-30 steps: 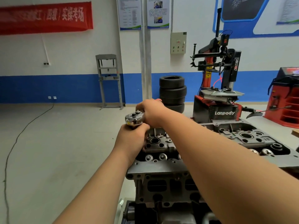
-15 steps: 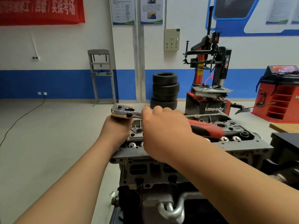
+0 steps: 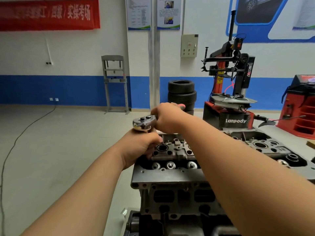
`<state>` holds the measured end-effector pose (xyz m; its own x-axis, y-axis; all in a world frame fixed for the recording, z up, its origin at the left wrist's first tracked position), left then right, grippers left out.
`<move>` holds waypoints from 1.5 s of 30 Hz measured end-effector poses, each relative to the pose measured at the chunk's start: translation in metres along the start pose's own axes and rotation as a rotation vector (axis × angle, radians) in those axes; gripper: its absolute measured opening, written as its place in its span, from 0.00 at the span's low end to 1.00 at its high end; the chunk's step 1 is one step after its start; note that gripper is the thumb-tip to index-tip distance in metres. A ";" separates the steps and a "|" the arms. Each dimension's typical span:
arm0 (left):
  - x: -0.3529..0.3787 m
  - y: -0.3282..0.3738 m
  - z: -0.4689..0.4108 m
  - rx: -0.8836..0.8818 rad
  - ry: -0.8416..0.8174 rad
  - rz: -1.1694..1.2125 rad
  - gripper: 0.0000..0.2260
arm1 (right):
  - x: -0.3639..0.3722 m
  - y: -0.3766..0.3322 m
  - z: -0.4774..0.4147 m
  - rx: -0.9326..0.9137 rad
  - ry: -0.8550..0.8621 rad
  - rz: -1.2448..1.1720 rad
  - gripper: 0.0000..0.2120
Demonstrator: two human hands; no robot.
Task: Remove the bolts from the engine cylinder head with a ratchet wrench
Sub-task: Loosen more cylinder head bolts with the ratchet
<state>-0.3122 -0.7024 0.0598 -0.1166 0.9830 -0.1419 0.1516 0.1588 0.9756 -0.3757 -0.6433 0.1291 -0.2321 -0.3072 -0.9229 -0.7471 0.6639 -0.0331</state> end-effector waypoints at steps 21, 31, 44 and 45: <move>-0.004 0.029 0.021 0.168 0.561 -0.567 0.15 | -0.041 -0.049 0.126 0.063 -0.009 0.266 0.23; -0.015 -0.010 0.009 0.047 0.455 -0.069 0.15 | 0.002 -0.006 0.010 0.162 -0.162 -0.010 0.21; -0.016 0.000 0.010 0.065 0.579 -0.226 0.08 | -0.001 0.007 0.066 0.311 -0.053 0.180 0.33; -0.016 0.000 0.010 0.063 0.588 -0.224 0.09 | -0.009 0.006 0.081 0.331 -0.035 0.276 0.33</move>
<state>-0.3003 -0.7172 0.0607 -0.6692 0.7132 -0.2089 0.1159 0.3777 0.9186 -0.3278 -0.5815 0.1068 -0.3703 -0.0679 -0.9264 -0.4187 0.9025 0.1012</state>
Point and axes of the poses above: each hand's wrist, its own z-axis away from the middle knuckle, its own x-axis out of the palm, y = z × x, the point moved 7 cm from there along -z, towards the middle knuckle, and after that the axes turned 3 degrees about z, right-handed, at the moved point
